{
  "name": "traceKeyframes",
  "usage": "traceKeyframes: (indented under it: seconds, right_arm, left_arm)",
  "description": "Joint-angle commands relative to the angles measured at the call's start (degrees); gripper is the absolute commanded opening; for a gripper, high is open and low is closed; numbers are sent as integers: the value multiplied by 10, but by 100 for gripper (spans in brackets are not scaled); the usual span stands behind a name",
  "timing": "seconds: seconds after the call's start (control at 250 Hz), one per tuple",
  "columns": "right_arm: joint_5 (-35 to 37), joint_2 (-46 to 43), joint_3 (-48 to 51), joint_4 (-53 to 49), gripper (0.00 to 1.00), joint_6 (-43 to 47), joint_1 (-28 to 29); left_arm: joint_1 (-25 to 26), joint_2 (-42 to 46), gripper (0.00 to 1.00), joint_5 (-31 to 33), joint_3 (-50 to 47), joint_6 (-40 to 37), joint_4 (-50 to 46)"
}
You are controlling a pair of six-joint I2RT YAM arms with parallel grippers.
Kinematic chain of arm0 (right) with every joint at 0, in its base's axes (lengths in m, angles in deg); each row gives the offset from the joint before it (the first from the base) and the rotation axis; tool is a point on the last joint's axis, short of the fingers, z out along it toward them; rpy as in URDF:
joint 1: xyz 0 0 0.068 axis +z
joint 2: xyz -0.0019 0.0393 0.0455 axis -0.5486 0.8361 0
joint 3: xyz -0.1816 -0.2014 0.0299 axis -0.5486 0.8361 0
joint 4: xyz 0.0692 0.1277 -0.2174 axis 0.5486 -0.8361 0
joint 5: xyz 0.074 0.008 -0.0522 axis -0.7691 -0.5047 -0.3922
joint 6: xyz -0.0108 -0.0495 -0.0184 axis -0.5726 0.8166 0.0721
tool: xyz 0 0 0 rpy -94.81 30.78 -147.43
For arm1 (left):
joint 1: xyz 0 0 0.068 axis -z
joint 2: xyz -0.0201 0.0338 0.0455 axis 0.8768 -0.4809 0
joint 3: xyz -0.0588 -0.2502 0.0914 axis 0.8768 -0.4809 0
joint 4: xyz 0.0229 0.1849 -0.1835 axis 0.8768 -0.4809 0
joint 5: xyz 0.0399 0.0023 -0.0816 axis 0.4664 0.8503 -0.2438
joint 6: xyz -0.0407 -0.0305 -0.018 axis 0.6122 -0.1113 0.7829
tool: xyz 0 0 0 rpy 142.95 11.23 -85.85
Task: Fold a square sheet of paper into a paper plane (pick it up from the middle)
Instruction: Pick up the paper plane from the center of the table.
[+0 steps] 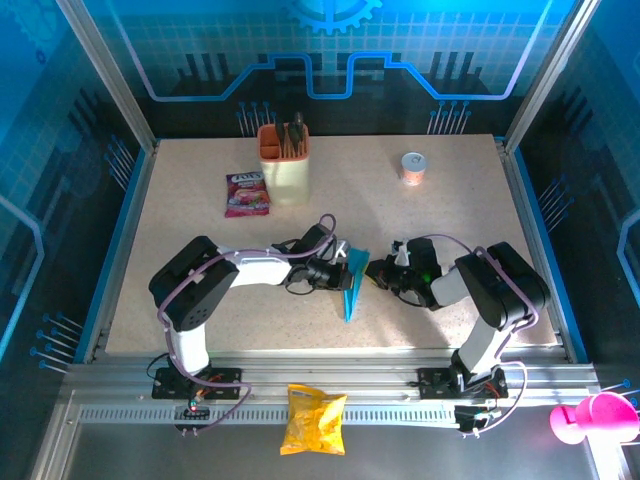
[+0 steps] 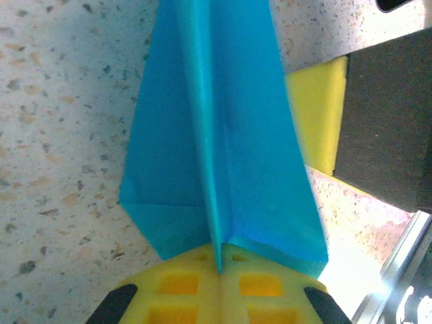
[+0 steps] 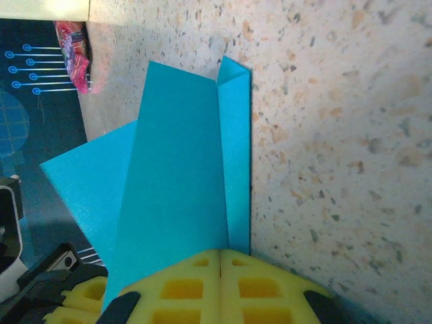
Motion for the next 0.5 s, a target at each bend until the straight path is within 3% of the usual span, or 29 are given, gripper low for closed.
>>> traceKeyframes:
  seconds: [0.0,0.136,0.308,0.495]
  right_arm:
    - [32,12,-22,-124,0,30,25]
    - [52,-78,-54,-255,0,75,16]
    - [92,-189,-98,-427,0,137,20]
    - [130,-259,-106,-492,0,144,70]
  left_arm:
    - [7,0,0,21,6,12,7]
    - [7,32,0,78,-3,14,-11]
    - [7,116,0,210,13,-36,-151]
    - [7,145,0,307,64,-81,-308]
